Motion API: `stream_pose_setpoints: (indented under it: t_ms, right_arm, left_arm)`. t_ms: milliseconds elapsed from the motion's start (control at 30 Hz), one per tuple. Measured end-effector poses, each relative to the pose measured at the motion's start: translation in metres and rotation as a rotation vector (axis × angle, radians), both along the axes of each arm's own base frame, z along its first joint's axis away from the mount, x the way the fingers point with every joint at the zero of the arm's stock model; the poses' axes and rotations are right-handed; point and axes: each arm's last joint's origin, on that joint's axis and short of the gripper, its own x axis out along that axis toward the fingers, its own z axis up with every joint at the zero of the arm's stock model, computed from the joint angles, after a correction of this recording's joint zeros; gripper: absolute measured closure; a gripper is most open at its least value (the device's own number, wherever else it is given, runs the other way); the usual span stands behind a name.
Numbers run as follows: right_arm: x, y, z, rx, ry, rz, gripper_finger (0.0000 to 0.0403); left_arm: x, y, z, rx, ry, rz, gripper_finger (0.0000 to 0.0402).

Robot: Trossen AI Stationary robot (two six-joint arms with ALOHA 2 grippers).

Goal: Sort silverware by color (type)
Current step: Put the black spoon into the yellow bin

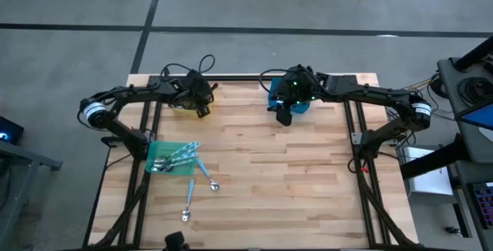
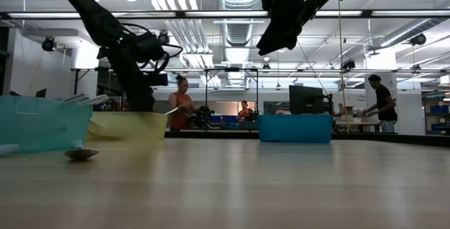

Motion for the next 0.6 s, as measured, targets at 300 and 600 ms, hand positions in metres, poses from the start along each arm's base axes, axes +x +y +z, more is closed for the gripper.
stream_pose_setpoints:
  t_ms: [300, 600]
  right_arm:
    - [0.0001, -0.0001, -0.0001, 0.006, -0.001, -0.005, 0.0211]
    - [0.0002, -0.0001, -0.0002, 0.01, -0.001, -0.009, 0.0211]
  left_arm:
    - [0.0015, 0.0034, 0.002, 0.03, 0.023, 0.037, 0.0354]
    - [0.0004, 0.0027, 0.0027, 0.02, 0.018, 0.07, 0.0393]
